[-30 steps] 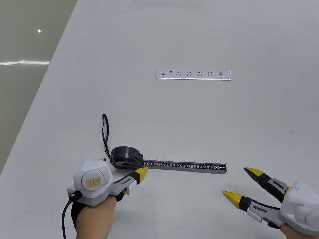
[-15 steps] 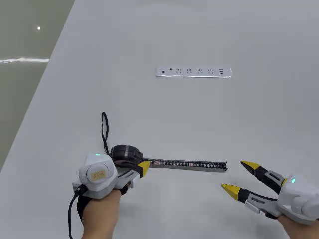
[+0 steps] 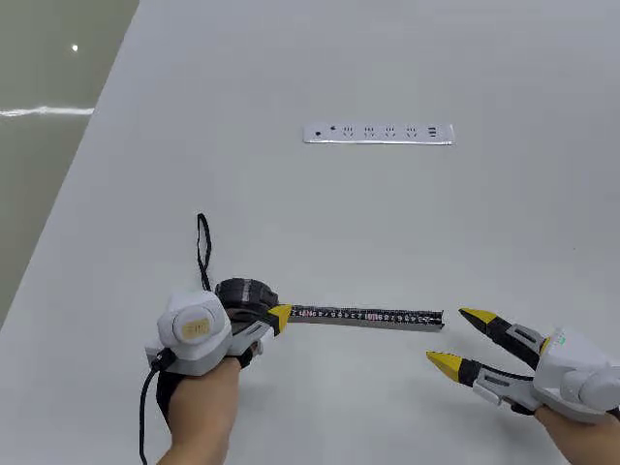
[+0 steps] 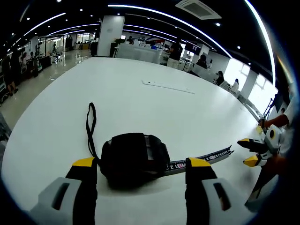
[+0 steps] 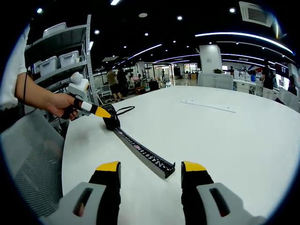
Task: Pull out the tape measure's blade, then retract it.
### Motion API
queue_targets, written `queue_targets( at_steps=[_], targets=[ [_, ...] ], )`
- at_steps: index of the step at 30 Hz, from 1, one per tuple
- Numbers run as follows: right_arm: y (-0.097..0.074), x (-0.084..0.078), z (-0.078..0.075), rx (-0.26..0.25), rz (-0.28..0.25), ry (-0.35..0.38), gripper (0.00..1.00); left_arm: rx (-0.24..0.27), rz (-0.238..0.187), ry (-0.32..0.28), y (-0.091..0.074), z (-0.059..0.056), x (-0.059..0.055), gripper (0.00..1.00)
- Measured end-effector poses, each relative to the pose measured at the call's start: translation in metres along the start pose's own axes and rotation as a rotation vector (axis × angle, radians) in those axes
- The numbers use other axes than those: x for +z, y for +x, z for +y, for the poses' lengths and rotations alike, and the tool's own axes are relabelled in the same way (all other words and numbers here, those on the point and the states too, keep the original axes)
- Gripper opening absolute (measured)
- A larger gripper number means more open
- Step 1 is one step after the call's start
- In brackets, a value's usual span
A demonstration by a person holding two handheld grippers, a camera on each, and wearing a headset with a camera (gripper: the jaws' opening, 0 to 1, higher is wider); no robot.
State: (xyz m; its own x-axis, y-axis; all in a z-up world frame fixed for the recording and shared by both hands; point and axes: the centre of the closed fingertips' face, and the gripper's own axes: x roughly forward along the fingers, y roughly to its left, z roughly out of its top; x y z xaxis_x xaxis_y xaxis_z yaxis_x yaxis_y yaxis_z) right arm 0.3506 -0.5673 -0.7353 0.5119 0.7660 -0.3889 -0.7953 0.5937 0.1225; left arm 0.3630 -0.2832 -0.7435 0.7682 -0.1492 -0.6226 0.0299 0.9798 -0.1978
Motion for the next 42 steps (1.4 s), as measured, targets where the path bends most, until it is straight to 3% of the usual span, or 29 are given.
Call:
queue_targets(
  at_steps=[12, 31, 38, 42],
  targets=[
    [0.005, -0.007, -0.002, 0.024, 0.002, 0.015, 0.49, 0.016, 0.006, -0.043, 0.006, -0.001, -0.002, 0.74],
    [0.018, -0.007, -0.003, 0.051, 0.007, 0.003, 0.48, 0.067, 0.008, -0.05, 0.012, 0.002, -0.001, 0.73],
    [0.019, -0.008, -0.004, 0.052, 0.009, 0.001, 0.48, 0.083, 0.008, -0.051, 0.011, 0.006, -0.001, 0.68],
    [0.022, -0.007, -0.005, 0.058, 0.01, 0.0, 0.48, 0.086, 0.01, -0.049, 0.013, 0.004, -0.002, 0.71]
  ],
)
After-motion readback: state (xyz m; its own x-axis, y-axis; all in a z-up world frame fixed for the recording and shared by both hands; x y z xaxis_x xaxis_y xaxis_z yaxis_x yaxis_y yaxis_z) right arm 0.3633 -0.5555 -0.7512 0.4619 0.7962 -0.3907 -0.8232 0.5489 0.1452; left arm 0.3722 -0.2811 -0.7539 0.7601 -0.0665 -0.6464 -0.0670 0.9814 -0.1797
